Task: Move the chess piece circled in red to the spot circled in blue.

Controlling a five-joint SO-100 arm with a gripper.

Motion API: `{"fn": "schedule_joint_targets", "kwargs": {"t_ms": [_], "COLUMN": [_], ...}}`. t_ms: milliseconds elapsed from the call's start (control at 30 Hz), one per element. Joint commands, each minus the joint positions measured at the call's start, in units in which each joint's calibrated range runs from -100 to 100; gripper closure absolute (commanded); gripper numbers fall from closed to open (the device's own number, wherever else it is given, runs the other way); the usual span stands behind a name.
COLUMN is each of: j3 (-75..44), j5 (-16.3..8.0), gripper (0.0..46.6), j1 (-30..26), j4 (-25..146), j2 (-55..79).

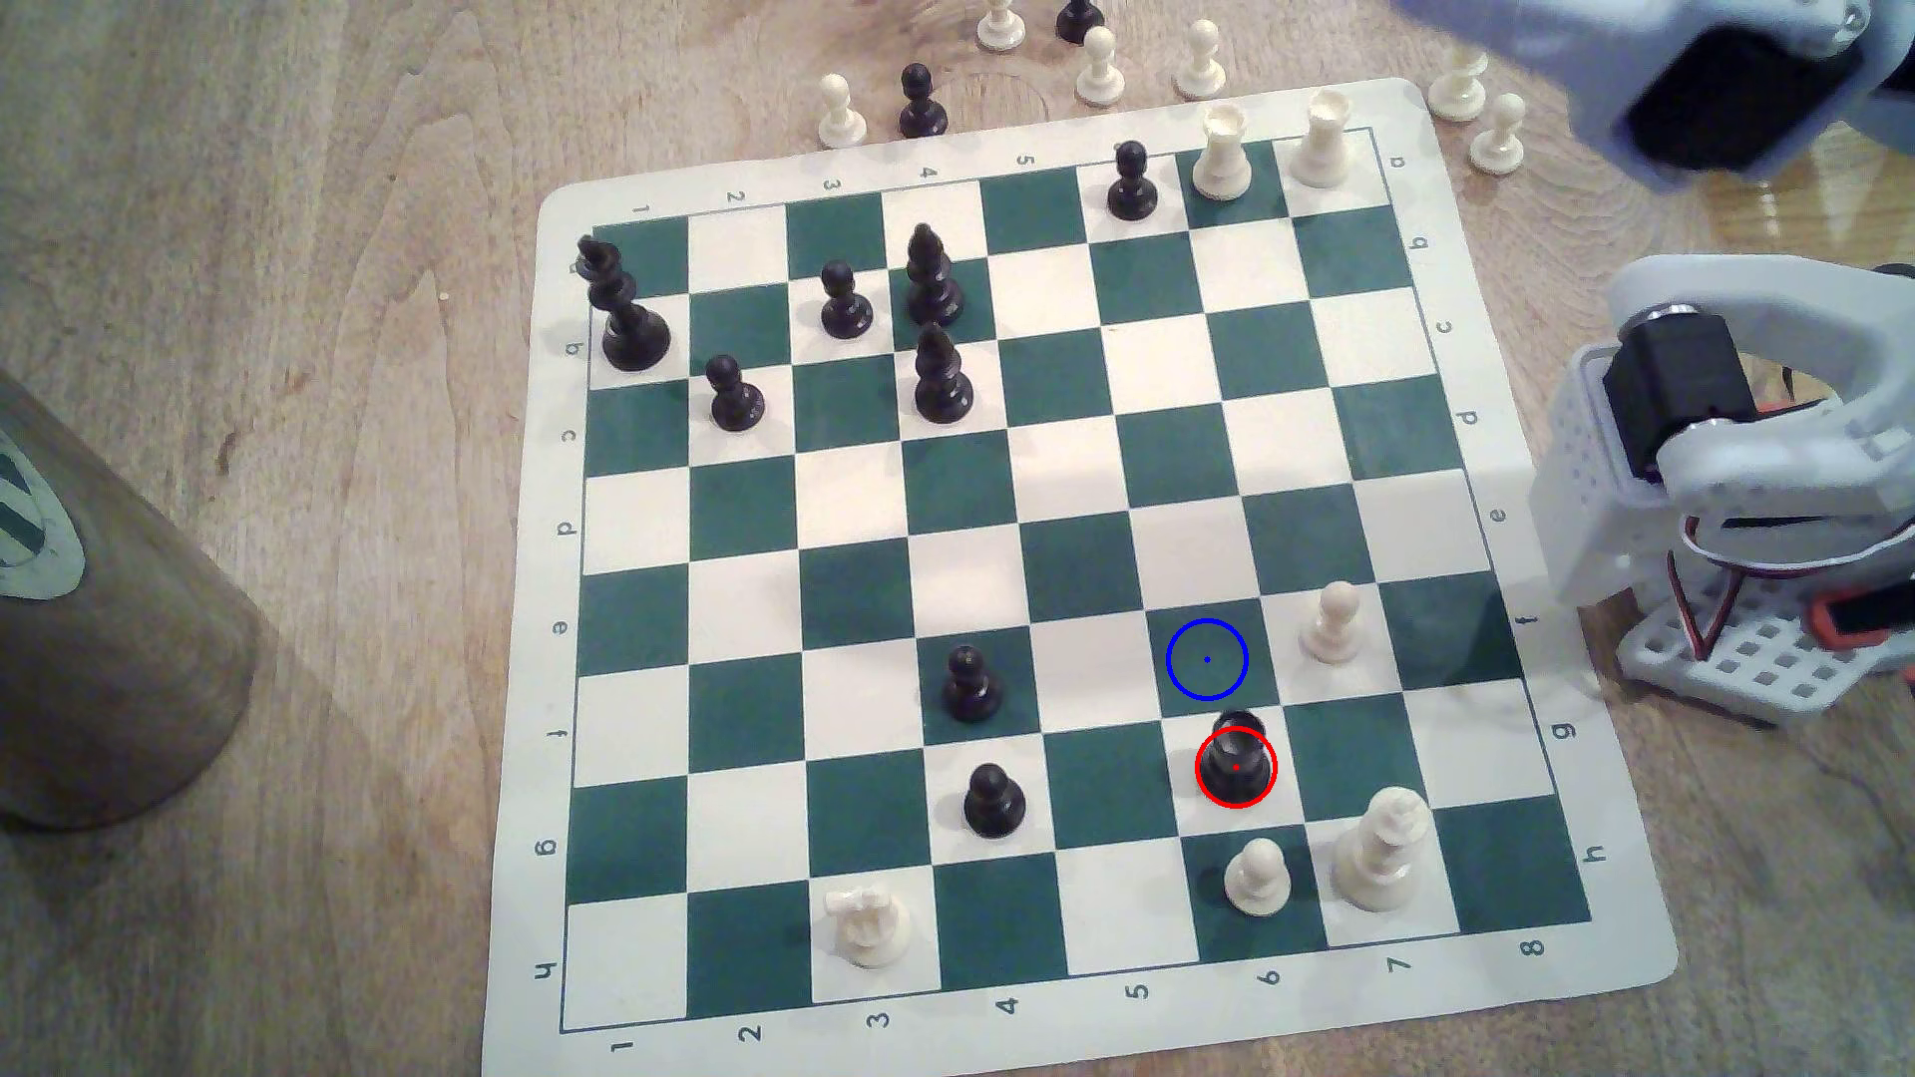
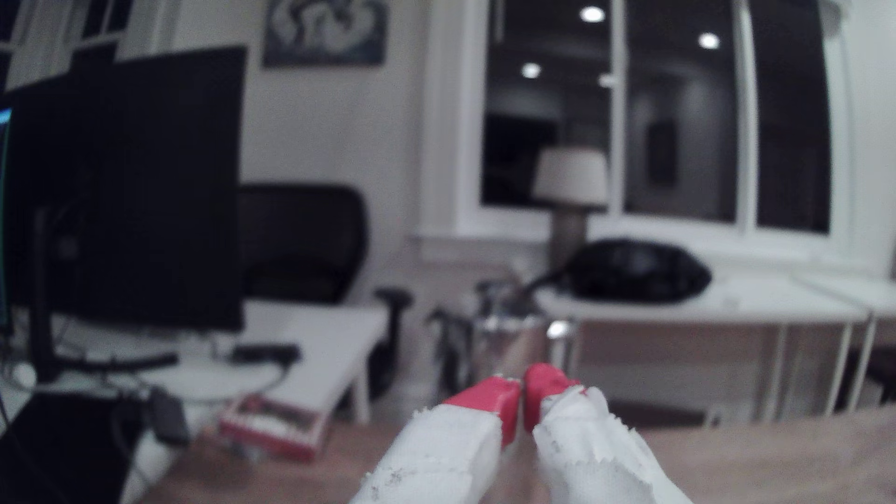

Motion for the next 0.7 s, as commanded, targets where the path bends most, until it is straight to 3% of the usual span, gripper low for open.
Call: {"fn": "schedule_joint_targets", "kwargs": {"t_ms": [0,233,333,433,667], "j3": [-5.5,-10.04,-13.66,-13.57,-11.03], "j5": [-1.81,-7.18,-9.38,-9.91,-10.4], "gripper": [46.4,46.4,42.6,36.6,32.8], "j1": [-6.46,-15.22,-18.43,-18.19,-17.49], "j4": [17.24,32.56,36.16,36.16,32.31], "j2": [1.08,8.13,16.28,25.11,36.48]}}
